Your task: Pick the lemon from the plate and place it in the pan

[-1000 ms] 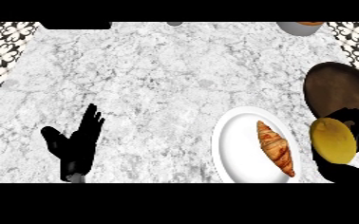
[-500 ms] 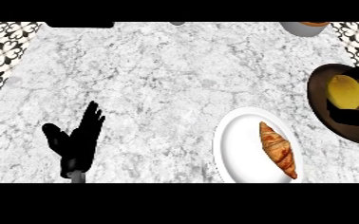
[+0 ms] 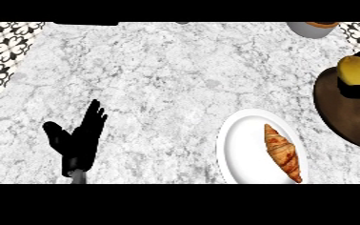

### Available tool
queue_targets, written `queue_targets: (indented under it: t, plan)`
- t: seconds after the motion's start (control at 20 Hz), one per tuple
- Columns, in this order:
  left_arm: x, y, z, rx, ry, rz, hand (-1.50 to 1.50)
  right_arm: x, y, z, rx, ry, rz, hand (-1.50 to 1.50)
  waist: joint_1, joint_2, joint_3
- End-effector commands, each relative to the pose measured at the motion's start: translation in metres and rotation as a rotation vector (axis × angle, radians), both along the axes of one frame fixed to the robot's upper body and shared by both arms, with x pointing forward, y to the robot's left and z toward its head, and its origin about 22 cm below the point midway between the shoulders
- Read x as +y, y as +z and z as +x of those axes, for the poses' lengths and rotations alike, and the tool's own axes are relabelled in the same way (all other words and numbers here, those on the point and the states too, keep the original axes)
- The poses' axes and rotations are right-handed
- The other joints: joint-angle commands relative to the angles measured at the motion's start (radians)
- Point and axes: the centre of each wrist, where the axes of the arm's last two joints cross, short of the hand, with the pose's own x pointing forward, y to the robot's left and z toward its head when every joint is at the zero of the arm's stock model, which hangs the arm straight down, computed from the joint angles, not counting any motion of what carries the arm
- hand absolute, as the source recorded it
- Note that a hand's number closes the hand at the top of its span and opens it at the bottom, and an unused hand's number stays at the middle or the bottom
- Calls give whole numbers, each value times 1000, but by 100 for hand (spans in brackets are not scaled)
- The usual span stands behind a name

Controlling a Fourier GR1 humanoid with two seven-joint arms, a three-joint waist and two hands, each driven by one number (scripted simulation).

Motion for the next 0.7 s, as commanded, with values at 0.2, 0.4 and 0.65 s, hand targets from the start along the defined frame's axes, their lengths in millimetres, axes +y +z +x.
queue_targets:
  t: [0.2,0.4,0.65]
  plan:
    - [-10,1,8,-16,-39,-5,0,-35,-21,-3,283,-68,-40,-150,33,17,3]
    - [-15,-4,9,-11,-43,-5,0,-19,-38,4,169,-37,-20,-150,33,20,5]
    - [-18,-5,-4,-34,-23,-6,0,-24,-19,14,22,88,230,-150,29,11,7]
